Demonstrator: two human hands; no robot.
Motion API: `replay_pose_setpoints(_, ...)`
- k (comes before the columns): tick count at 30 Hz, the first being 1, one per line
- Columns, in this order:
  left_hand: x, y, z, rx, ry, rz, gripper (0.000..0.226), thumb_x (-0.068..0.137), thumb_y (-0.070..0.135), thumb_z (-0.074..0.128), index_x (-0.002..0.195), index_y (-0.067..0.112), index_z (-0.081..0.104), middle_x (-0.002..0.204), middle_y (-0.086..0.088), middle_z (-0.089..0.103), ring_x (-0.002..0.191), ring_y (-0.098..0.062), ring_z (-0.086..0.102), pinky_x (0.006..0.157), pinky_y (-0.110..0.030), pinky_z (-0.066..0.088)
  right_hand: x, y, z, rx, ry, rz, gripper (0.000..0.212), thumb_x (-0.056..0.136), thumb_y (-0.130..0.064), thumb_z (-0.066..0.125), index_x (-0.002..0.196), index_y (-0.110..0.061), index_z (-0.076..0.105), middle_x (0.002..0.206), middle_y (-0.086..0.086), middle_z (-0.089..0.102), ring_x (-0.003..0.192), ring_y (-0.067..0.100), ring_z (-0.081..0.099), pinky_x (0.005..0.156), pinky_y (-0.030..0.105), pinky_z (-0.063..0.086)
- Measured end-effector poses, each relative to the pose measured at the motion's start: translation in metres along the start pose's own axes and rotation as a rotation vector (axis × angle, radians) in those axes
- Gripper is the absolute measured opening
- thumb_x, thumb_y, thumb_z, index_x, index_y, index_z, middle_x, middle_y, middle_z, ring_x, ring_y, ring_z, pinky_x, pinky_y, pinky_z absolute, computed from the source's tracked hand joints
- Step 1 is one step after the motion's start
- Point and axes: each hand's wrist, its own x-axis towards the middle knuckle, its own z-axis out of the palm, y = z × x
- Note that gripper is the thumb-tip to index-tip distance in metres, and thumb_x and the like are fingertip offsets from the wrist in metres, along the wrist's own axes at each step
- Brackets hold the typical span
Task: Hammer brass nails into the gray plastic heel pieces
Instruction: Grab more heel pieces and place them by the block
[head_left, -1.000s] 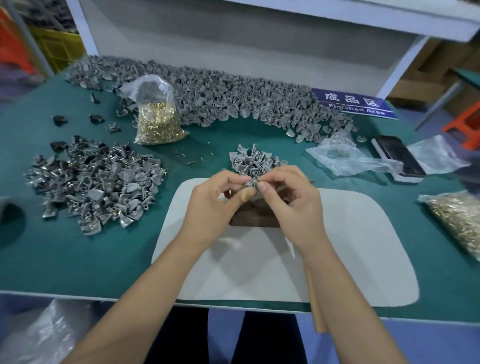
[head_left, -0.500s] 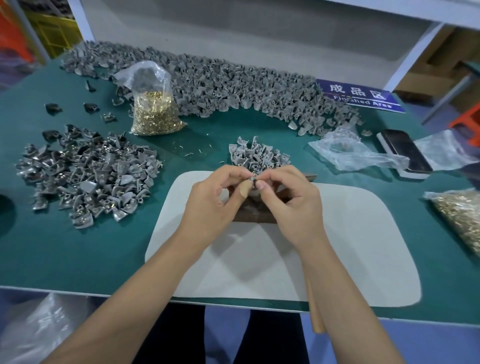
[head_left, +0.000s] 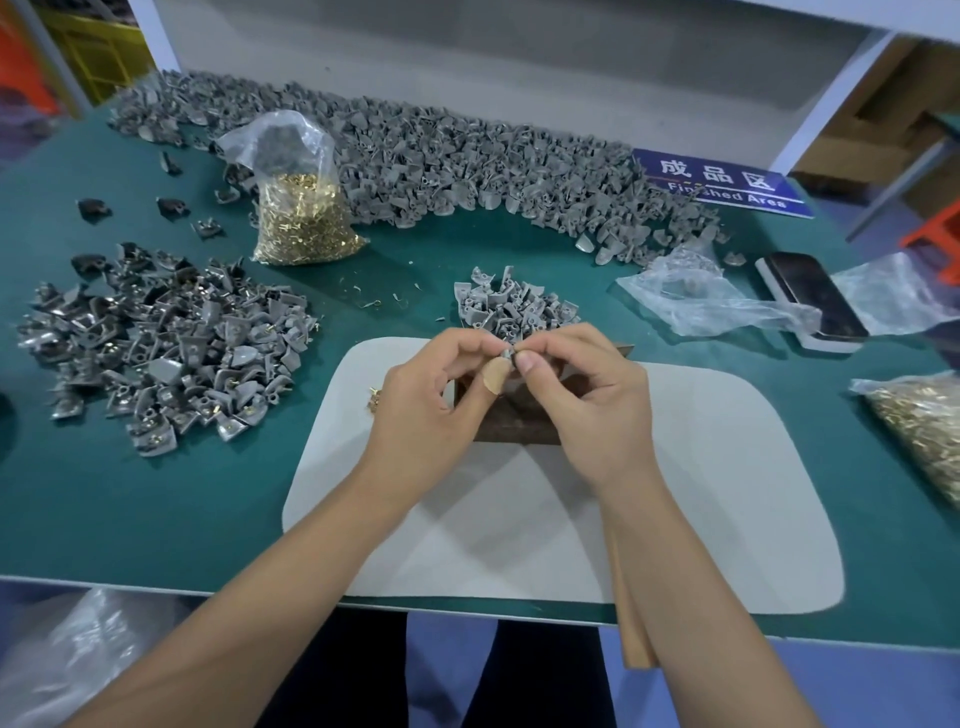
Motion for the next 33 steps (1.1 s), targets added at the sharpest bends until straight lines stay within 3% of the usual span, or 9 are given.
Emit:
replay_pose_setpoints(6, -0.002, -0.003, -0.002, 0.023, 0.032, 0.012, 0.013, 0.097, 0.013, 0.069, 0.103, 0.024, 0.066, 0.100, 0.015, 0.076, 0.095, -0.004, 0.073, 0.081, -0.012, 0.050, 0.001, 0.000, 0.000, -0.007, -0.024, -0.018, 0.017, 0.089, -0.003, 0.074, 0.091, -0.020, 0.078, 0.092, 0.001, 0.069, 0.077, 0.006, 0.061, 0.072, 0.018, 0.046)
replay_pose_setpoints(11, -0.002, -0.005, -0.004, 0.128, 0.039, 0.056, 0.013, 0.095, 0.017, 0.070, 0.104, 0.026, 0.067, 0.101, 0.025, 0.074, 0.096, 0.000, 0.071, 0.082, -0.017, 0.053, 0.001, 0.001, 0.001, -0.087, -0.054, -0.023, 0.013, 0.088, -0.002, 0.076, 0.090, -0.014, 0.081, 0.089, -0.002, 0.070, 0.080, 0.011, 0.061, 0.070, 0.020, 0.044)
replay_pose_setpoints(17, -0.003, -0.007, -0.005, 0.126, 0.059, 0.042, 0.009, 0.096, 0.023, 0.069, 0.105, 0.024, 0.067, 0.100, 0.024, 0.074, 0.096, -0.001, 0.071, 0.079, -0.018, 0.053, 0.006, -0.002, 0.000, -0.029, -0.055, -0.005, 0.020, 0.088, -0.004, 0.076, 0.089, -0.024, 0.079, 0.088, -0.008, 0.072, 0.083, 0.009, 0.064, 0.077, 0.017, 0.046)
replay_pose_setpoints(24, -0.001, -0.011, -0.007, 0.220, 0.055, 0.112, 0.012, 0.097, 0.014, 0.068, 0.107, 0.021, 0.067, 0.103, 0.022, 0.073, 0.094, 0.002, 0.070, 0.080, -0.011, 0.050, 0.016, -0.006, -0.005, -0.116, -0.143, -0.050, 0.014, 0.086, -0.002, 0.076, 0.086, -0.015, 0.082, 0.084, -0.008, 0.072, 0.084, 0.018, 0.066, 0.075, 0.031, 0.052)
replay_pose_setpoints(28, -0.001, -0.016, -0.009, 0.286, 0.056, 0.164, 0.013, 0.096, 0.024, 0.066, 0.107, 0.032, 0.067, 0.105, 0.016, 0.074, 0.097, 0.000, 0.071, 0.086, -0.031, 0.058, 0.011, -0.005, -0.004, -0.213, -0.126, -0.104, 0.012, 0.085, -0.002, 0.077, 0.088, -0.013, 0.082, 0.085, -0.009, 0.071, 0.084, 0.015, 0.066, 0.077, 0.027, 0.051)
replay_pose_setpoints(33, -0.001, -0.013, -0.007, 0.231, 0.071, 0.149, 0.014, 0.097, 0.021, 0.068, 0.107, 0.031, 0.066, 0.107, 0.019, 0.073, 0.095, 0.001, 0.071, 0.084, -0.018, 0.055, 0.014, -0.002, -0.004, -0.147, -0.123, -0.059, 0.012, 0.087, -0.003, 0.077, 0.090, -0.013, 0.082, 0.084, -0.010, 0.071, 0.081, 0.011, 0.065, 0.076, 0.019, 0.047)
